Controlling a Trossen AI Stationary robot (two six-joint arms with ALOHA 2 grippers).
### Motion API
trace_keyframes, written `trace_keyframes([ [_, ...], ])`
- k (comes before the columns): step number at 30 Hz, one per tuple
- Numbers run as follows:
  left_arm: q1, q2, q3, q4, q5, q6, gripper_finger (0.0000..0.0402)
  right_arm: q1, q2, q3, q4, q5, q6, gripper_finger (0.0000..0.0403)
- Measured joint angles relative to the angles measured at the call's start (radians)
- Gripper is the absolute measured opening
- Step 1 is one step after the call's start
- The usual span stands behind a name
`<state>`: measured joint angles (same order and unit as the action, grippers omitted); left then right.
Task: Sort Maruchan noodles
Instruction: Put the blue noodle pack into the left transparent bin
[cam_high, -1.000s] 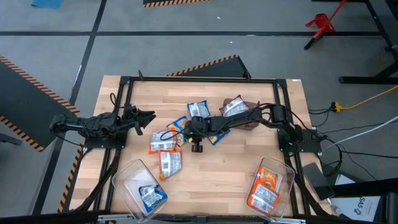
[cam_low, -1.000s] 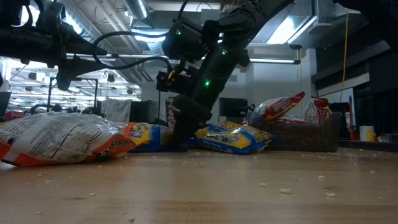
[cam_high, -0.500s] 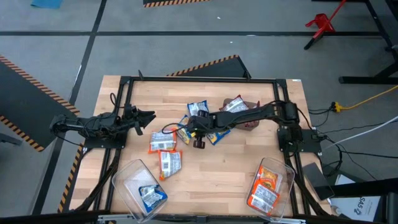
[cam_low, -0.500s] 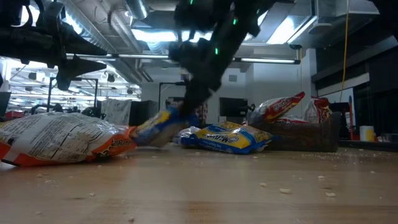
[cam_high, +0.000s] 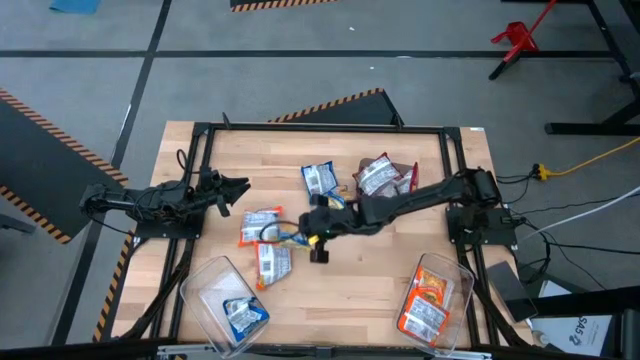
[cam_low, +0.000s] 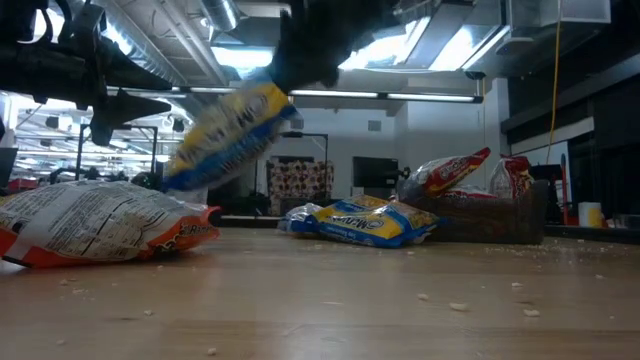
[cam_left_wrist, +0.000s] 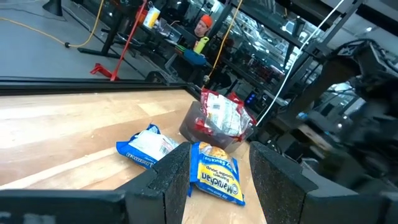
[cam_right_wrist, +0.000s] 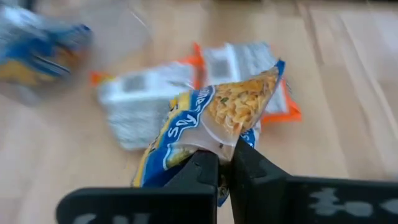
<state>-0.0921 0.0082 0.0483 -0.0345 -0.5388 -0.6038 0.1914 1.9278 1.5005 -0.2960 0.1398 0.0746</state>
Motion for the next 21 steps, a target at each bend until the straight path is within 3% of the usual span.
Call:
trace_keyframes([
  [13, 0.000, 0.000, 0.000, -0.001, -0.004, -0.022, 0.0158, 0.106, 0.008, 0.122, 0.259, -0.026, -0.018, 0.0000],
  [21, 0.000, 0.000, 0.000, -0.001, -0.025, -0.023, 0.0158, 0.110, 0.159, 0.263, 0.406, -0.111, 0.003, 0.0000],
])
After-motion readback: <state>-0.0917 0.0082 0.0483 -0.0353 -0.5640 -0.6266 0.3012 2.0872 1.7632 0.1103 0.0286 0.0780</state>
